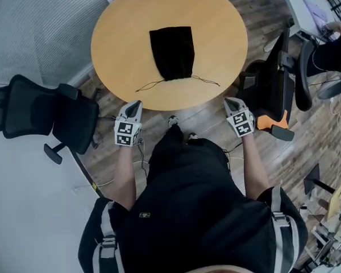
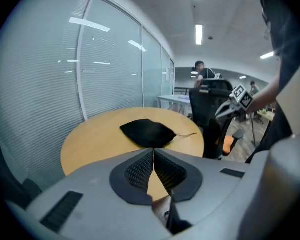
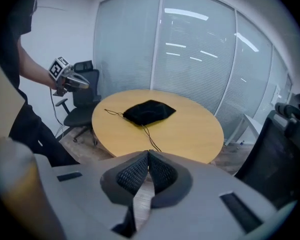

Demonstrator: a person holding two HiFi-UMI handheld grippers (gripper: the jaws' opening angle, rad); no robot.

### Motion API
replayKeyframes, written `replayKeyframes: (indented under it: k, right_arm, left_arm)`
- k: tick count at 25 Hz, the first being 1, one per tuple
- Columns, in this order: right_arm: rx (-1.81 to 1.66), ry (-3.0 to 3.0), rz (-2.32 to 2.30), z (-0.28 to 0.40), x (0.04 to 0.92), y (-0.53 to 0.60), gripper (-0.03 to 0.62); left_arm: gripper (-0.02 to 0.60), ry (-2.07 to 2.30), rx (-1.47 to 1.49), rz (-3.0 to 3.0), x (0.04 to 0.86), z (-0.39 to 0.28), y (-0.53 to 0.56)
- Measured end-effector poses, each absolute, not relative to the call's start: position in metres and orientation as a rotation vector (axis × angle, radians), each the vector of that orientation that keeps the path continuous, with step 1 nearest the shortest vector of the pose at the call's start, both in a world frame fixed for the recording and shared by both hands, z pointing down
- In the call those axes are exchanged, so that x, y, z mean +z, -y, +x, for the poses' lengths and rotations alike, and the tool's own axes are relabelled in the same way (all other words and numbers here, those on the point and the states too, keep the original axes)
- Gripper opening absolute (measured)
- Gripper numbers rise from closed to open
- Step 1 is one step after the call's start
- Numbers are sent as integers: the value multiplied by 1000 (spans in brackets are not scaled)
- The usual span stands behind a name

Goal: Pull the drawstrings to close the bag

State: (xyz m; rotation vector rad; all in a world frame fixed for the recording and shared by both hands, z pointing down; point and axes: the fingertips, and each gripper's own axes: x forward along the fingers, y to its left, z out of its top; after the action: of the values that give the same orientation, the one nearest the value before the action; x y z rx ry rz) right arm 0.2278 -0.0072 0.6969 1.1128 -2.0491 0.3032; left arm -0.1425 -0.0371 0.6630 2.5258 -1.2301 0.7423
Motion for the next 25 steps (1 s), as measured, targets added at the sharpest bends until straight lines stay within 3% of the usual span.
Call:
replayKeyframes:
  k: [11,25]
  right_arm:
    - [4,2195,1027,210,624,-43,58]
    - [-48,2243,1032,226,611,-86,58]
  left_arm:
    - [18,1143,617,2572,622,-60,-57]
    - [18,1200,642,2665,594,-26,-99]
